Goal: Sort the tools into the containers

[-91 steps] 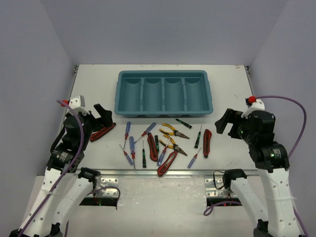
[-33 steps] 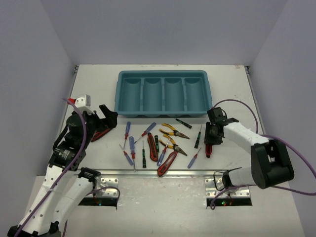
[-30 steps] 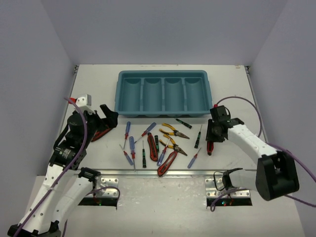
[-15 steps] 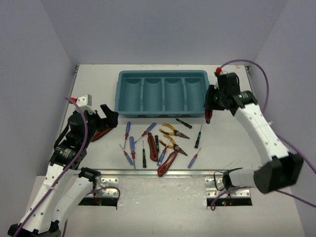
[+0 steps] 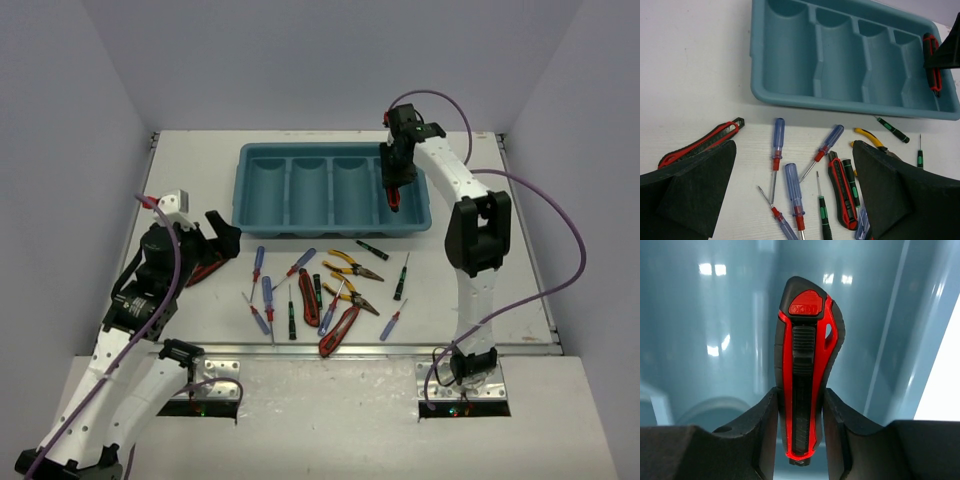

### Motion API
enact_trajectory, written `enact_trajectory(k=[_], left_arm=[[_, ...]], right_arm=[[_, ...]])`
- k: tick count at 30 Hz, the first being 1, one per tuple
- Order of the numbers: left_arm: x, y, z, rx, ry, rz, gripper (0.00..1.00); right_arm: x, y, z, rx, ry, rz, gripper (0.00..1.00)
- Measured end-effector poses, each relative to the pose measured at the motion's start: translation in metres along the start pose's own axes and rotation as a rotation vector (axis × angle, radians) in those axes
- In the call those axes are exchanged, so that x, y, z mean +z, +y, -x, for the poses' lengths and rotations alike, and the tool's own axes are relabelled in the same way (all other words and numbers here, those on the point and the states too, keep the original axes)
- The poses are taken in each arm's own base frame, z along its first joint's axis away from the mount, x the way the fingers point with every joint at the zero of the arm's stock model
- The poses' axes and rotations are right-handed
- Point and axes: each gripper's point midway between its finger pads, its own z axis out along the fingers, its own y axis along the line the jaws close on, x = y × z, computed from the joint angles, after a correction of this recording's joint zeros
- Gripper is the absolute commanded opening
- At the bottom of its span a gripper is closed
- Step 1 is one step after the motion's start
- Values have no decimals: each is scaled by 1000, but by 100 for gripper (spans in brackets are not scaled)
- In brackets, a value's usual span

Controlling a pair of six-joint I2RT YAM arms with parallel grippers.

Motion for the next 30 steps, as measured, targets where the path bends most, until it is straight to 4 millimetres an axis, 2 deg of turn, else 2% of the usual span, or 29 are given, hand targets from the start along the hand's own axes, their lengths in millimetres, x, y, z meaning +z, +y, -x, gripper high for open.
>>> enact_trajectory(k=[2,4,5,11,16,23,25,28,30], left_arm=[[3,1,-3,3,16,6,100],[6,2,-6,5,31,16,100],[8,3,-7,6,36,20,100],[19,13,-16,13,77,87,100],[25,35,-26,-15,121,231,100],[22,64,-22,-176,96,490,100],[19,76,-25,-278,69,590,100],[19,93,-35,-407,58,700,100],[23,109,-41,-506,56,776,100]], right_arm=[[-3,0,8,-9,-11,-2,72],[-10,0,17,-14,-36,1,93],[-15,1,23,-15,-54,2,98],[-52,-1,31,-6,-117,14,99],[-95,-1,31,10,-182,40,99],[-135,-6,-38,63,-200,76,99],[-142,-5,-51,79,-239,108,99],[-154,1,-82,90,-247,174,99],[-160,6,-91,94,-261,214,99]])
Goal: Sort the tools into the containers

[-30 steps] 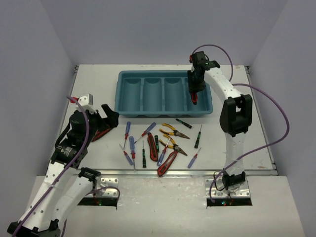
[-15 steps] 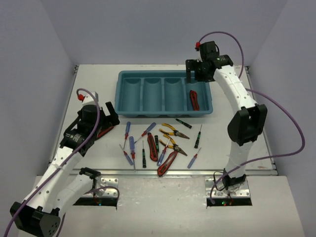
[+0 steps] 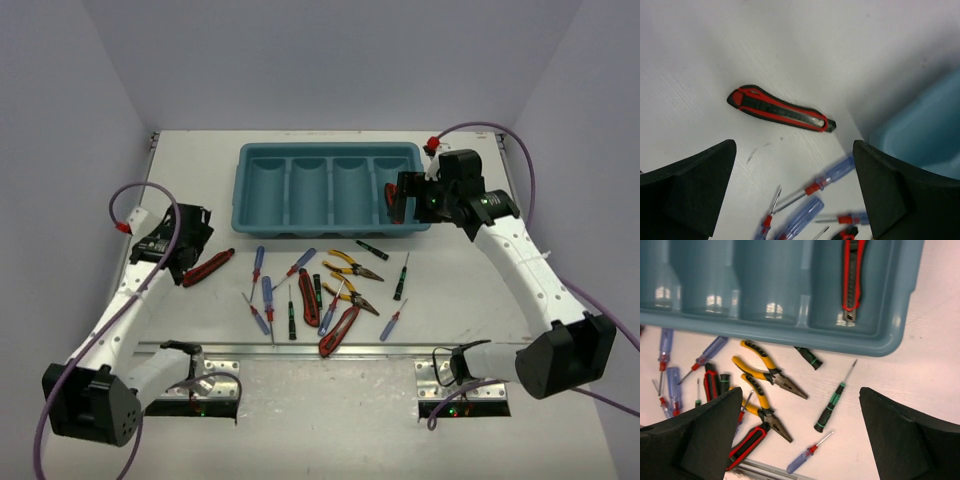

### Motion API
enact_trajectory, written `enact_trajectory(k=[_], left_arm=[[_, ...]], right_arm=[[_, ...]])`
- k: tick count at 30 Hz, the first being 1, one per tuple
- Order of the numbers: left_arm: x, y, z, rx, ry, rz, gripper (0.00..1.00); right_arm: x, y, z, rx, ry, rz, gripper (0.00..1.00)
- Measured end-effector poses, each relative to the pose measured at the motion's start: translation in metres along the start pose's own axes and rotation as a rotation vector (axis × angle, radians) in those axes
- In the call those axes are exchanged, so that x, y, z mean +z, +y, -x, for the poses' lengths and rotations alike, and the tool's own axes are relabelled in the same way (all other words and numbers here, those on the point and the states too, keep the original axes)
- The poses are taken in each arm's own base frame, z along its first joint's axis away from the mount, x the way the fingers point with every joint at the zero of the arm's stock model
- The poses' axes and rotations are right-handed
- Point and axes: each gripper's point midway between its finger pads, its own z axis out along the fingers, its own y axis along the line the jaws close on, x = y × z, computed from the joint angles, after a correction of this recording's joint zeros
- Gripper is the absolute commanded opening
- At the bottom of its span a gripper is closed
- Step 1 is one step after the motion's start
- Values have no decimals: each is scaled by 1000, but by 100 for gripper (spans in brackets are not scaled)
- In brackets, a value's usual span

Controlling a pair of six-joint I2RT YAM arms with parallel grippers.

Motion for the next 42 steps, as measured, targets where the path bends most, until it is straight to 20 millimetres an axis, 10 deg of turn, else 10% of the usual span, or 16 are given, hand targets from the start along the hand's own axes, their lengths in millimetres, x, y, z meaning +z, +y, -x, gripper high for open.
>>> enact_trajectory(k=[9,21,42], left_arm=[[65,29,-32,-269,139,325,100],[116,21,-85,-362,274,488,88],[110,36,-64,-443,219,477,0]], right_arm=[[7,11,-14,4,-4,87,99],[15,21,-20,2,9,157,99],[18,28,-26,1,18,203,99]])
